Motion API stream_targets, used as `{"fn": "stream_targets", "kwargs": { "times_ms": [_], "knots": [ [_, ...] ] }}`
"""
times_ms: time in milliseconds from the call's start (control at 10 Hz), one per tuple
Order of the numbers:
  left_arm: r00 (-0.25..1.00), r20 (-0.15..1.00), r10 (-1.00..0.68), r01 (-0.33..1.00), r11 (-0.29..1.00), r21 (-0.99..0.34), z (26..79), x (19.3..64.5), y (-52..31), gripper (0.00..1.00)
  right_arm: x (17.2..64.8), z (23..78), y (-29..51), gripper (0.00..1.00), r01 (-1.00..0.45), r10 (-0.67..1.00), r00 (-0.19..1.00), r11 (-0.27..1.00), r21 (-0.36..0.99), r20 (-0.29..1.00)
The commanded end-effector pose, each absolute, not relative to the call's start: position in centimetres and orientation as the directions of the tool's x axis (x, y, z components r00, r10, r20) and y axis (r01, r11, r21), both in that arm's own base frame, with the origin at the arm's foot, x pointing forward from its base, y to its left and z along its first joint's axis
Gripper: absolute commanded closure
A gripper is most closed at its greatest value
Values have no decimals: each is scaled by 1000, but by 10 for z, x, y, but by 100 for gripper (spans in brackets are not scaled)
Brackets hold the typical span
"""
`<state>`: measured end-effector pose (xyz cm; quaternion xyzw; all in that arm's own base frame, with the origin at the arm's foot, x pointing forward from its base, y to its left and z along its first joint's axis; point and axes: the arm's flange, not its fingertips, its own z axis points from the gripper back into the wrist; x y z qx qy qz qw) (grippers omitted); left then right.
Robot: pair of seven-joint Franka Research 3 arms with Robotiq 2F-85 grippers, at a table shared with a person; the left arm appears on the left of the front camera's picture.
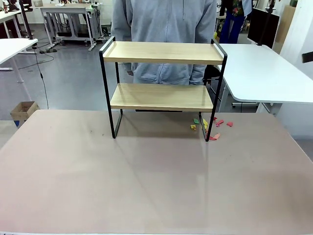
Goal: Clean the shelf.
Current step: Hand the Duster back to the human.
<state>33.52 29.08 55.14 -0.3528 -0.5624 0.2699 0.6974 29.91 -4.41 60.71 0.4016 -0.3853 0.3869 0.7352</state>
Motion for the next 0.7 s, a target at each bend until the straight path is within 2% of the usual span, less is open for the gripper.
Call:
{"fn": "stream_targets", "kwargs": {
  "times_ms": [0,600],
  "knots": [
    [224,591,775,30,601,-799,554,334,290,0,301,609,-43,0,-887,247,383,366,281,890],
    [224,591,775,30,601,-799,554,334,290,0,301,609,-43,0,-887,247,383,366,281,890]
  ]
}}
